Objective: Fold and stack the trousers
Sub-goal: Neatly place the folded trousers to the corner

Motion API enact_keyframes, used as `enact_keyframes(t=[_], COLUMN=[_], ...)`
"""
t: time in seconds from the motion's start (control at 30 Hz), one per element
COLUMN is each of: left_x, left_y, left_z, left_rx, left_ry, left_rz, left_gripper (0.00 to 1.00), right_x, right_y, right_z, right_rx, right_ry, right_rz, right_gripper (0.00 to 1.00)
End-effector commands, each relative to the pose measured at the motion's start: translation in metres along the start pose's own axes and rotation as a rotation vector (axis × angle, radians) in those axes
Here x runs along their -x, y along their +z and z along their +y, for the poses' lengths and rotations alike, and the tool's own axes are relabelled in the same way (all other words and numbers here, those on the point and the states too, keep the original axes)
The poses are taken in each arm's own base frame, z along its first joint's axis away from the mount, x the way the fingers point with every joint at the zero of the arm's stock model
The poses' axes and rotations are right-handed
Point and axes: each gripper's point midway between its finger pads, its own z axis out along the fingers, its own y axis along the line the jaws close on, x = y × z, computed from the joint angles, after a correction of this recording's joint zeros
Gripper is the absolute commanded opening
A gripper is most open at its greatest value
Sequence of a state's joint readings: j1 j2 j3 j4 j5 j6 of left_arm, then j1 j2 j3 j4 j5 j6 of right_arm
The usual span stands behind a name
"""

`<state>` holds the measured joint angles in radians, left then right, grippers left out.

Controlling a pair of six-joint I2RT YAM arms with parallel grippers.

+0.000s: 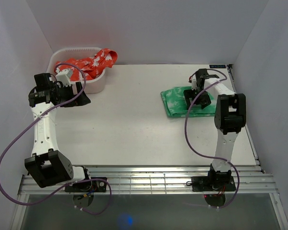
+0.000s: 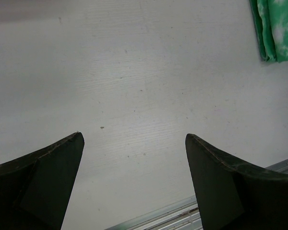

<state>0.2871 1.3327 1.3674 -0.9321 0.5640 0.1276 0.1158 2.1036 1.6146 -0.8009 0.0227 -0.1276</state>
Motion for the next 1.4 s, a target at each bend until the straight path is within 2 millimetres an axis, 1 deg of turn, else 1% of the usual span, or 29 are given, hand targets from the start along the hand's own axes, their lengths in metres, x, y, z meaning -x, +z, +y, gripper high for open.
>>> enact_keyframes(t=[0.0,0.07,0.13,0.17,0.2,0.23,0.27,0.3,0.33,0.37,0.4,0.43,0.5,0.53,0.63,0.8,0.9,0.93,0.97,1.0,1.03,1.07,1.1,1.13,1.17,1.2,1.3,1.33,1.37], left_x=[0.001,0.000,-0.002,-0.003,-0.005,-0.006,-0.007,-0.010,-0.012,-0.014,-0.017,-0.019,-0.021,-0.023,-0.023,-0.025,-0.024,-0.022,-0.021,-0.019,-0.018,-0.016,-0.012,-0.009,-0.006,0.001,0.015,0.023,0.028], left_y=[0.000,0.000,0.001,0.002,0.003,0.004,0.005,0.007,0.008,0.010,0.011,0.013,0.015,0.016,0.016,0.016,0.015,0.015,0.015,0.014,0.013,0.012,0.010,0.008,0.006,0.002,-0.007,-0.010,-0.012], left_z=[0.004,0.007,0.010,0.011,0.013,0.014,0.014,0.015,0.017,0.018,0.020,0.020,0.022,0.023,0.024,0.027,0.025,0.024,0.022,0.021,0.021,0.019,0.018,0.016,0.014,0.011,0.004,0.003,0.003], left_rx=[0.014,0.027,0.036,0.040,0.043,0.043,0.042,0.042,0.045,0.048,0.051,0.051,0.054,0.056,0.059,0.070,0.066,0.062,0.054,0.051,0.049,0.046,0.047,0.043,0.034,0.033,0.024,0.033,0.038], left_ry=[0.008,0.012,0.015,0.016,0.014,0.013,0.008,0.008,0.004,0.002,-0.002,-0.004,-0.007,-0.011,-0.009,-0.003,0.000,0.002,0.003,0.000,0.000,0.000,0.007,0.011,0.016,0.029,0.048,0.049,0.047], left_rz=[-0.008,-0.005,0.003,0.006,0.012,0.015,0.020,0.027,0.030,0.036,0.043,0.049,0.057,0.062,0.066,0.073,0.067,0.063,0.059,0.054,0.049,0.045,0.033,0.026,0.015,-0.009,-0.057,-0.080,-0.091], left_gripper=[0.98,0.98,0.98,0.98,0.98,0.98,0.98,0.98,0.98,0.98,0.98,0.98,0.98,0.98,0.98,0.98,0.98,0.98,0.98,0.98,0.98,0.98,0.98,0.98,0.98,0.98,0.98,0.98,0.98], right_x=[0.031,0.050,0.061,0.062,0.079,0.080,0.079,0.093,0.091,0.093,0.102,0.100,0.100,0.100,0.106,0.119,0.129,0.137,0.136,0.139,0.146,0.143,0.143,0.151,0.150,0.149,0.152,0.152,0.152], right_y=[0.055,0.059,0.062,0.071,0.065,0.065,0.074,0.068,0.077,0.079,0.076,0.083,0.087,0.093,0.097,0.090,0.075,0.060,0.059,0.052,0.032,0.030,0.021,-0.005,-0.015,-0.043,-0.090,-0.125,-0.143], right_z=[-0.058,-0.072,-0.081,-0.087,-0.093,-0.112,-0.123,-0.132,-0.142,-0.152,-0.159,-0.163,-0.171,-0.175,-0.183,-0.194,-0.190,-0.188,-0.187,-0.186,-0.186,-0.184,-0.183,-0.178,-0.174,-0.168,-0.146,-0.137,-0.132], right_rx=[-0.135,-0.133,-0.141,-0.160,-0.179,-0.198,-0.226,-0.253,-0.292,-0.311,-0.330,-0.341,-0.356,-0.357,-0.364,-0.382,-0.363,-0.356,-0.355,-0.360,-0.376,-0.378,-0.380,-0.375,-0.367,-0.365,-0.337,-0.337,-0.332], right_ry=[0.066,0.050,0.009,-0.001,-0.012,-0.010,-0.011,-0.019,-0.038,-0.032,-0.025,-0.024,-0.012,-0.007,-0.011,-0.054,-0.099,-0.118,-0.138,-0.161,-0.207,-0.228,-0.244,-0.267,-0.274,-0.282,-0.299,-0.304,-0.297], right_rz=[-0.062,-0.093,-0.104,-0.090,-0.125,-0.129,-0.112,-0.147,-0.127,-0.132,-0.159,-0.149,-0.153,-0.153,-0.180,-0.236,-0.276,-0.313,-0.327,-0.345,-0.373,-0.368,-0.374,-0.419,-0.432,-0.468,-0.543,-0.587,-0.613], right_gripper=[0.90,0.90,0.90,0.90,0.90,0.90,0.90,0.90,0.90,0.90,0.90,0.90,0.90,0.90,0.90,0.90,0.90,0.90,0.90,0.90,0.90,0.90,0.90,0.90,0.90,0.90,0.90,0.90,0.90])
